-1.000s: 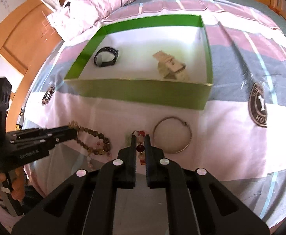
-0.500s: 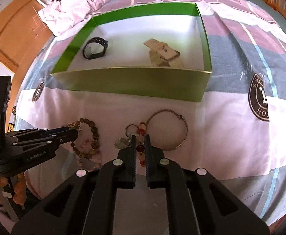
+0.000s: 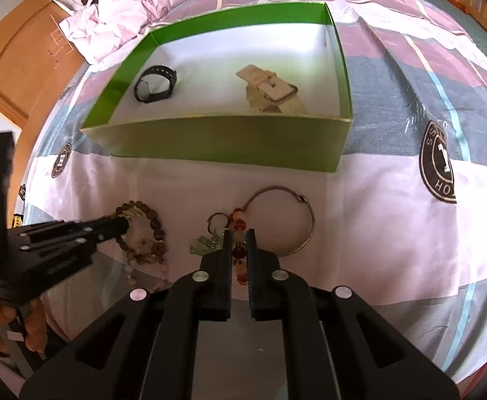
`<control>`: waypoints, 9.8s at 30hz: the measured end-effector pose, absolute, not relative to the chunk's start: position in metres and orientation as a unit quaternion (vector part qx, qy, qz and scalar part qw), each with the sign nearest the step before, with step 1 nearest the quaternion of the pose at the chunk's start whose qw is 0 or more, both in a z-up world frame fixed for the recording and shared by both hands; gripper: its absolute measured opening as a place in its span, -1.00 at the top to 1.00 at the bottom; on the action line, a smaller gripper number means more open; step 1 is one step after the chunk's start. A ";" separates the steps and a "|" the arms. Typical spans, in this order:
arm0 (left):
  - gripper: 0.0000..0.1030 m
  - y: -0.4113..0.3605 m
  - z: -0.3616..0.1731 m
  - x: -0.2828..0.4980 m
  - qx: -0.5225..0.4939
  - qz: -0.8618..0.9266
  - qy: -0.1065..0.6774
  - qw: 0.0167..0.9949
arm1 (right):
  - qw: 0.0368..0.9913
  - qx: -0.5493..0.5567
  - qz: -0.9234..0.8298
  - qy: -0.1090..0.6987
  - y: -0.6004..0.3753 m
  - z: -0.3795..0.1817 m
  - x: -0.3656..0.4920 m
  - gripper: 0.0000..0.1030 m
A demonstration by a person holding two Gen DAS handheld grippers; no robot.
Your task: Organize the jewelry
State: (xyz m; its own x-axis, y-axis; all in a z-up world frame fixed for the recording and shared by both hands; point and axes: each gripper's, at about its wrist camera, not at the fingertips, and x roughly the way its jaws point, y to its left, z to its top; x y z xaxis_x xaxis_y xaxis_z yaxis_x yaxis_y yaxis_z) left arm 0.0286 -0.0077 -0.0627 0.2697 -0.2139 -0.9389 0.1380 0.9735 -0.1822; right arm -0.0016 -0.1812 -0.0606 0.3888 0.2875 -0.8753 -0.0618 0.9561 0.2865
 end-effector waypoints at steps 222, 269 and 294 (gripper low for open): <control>0.29 -0.009 -0.091 0.001 0.037 -0.096 0.600 0.793 | 0.808 -0.006 0.085 0.583 -0.132 -0.097 0.006 0.21; 0.85 0.006 -0.009 -0.014 0.023 -0.058 0.490 0.869 | 0.852 0.055 0.060 0.517 -0.141 -0.061 -0.007 0.85; 0.85 0.004 0.027 -0.016 0.017 -0.070 0.451 0.890 | 0.866 0.021 0.031 0.499 -0.104 -0.016 -0.007 0.85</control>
